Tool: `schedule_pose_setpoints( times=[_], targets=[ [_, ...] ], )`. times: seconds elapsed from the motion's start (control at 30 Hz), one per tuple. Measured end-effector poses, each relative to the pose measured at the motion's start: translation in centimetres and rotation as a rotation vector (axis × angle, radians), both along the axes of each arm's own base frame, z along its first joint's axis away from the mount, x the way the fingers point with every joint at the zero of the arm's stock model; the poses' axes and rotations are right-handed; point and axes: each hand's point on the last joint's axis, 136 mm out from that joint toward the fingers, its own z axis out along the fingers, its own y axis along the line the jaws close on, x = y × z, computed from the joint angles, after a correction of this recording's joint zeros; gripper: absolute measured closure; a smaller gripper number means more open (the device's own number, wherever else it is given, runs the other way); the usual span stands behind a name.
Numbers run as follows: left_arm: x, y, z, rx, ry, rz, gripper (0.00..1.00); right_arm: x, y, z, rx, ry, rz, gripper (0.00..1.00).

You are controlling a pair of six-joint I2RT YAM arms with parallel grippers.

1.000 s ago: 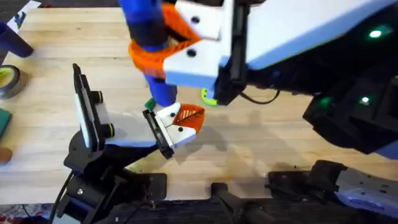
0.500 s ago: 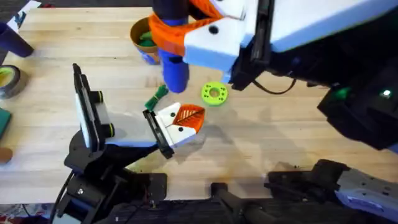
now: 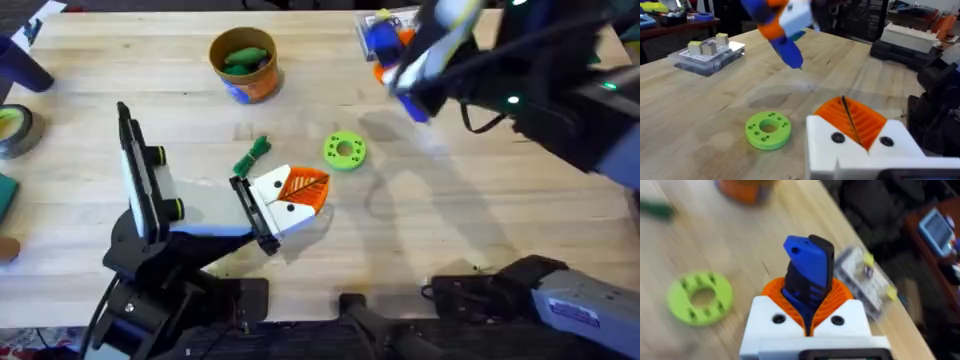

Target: Pick up the gripper from the table and insert it into the empty holder that is missing its gripper. Then pick up a screw, insert it into the mounting hole, and use the screwdriver to tighten it. Finally, clean up the table by picking up the vegetable and placing it into the bucket.

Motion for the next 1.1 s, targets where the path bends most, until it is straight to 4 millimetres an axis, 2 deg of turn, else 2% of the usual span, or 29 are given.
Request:
schedule_pose_setpoints(
  times=[0.07,0.17,0.27,0.4,0.47,0.53,0.6,0.67,0.73,0.77,0.97,1.1],
  targets=[
    [0.0,0.0,0.0,0.000,0.000,0.000,0.987,0.8,-1.7,-3.0,-0.161,0.020,-0.017,0.976],
    [0.0,0.0,0.0,0.000,0.000,0.000,0.987,1.5,-3.3,-6.3,-0.353,0.044,-0.005,0.976],
    [0.0,0.0,0.0,0.000,0.000,0.000,0.987,1.5,-4.2,-9.6,-0.506,0.090,0.049,0.976],
    [0.0,0.0,0.0,0.000,0.000,0.000,0.987,1.3,-4.8,-13.3,-0.618,0.161,0.109,0.961],
    [0.0,0.0,0.0,0.000,0.000,0.000,0.987,0.9,-5.0,-14.8,-0.651,0.198,0.131,0.804],
    [0.0,0.0,0.0,0.000,0.000,0.000,0.987,0.7,-5.1,-15.6,-0.677,0.215,0.146,0.715],
    [0.0,0.0,0.0,0.000,0.000,0.000,0.987,0.6,-5.1,-15.9,-0.681,0.223,0.147,0.620],
    [0.0,0.0,0.0,0.000,0.000,0.000,0.987,0.6,-5.0,-15.8,-0.677,0.224,0.141,0.382],
    [0.0,0.0,0.0,0.000,0.000,0.000,0.987,0.8,-4.8,-15.4,-0.652,0.222,0.105,0.084],
    [0.0,0.0,0.0,0.000,0.000,0.000,0.987,0.9,-4.6,-15.1,-0.625,0.228,0.078,0.030],
    [0.0,0.0,0.0,0.000,0.000,0.000,0.987,-1.1,-4.4,-13.4,-0.476,0.377,-0.078,0.007],
    [0.0,0.0,0.0,0.000,0.000,0.000,0.987,-1.9,-3.6,-9.8,-0.368,0.409,-0.166,0.006]
  ],
)
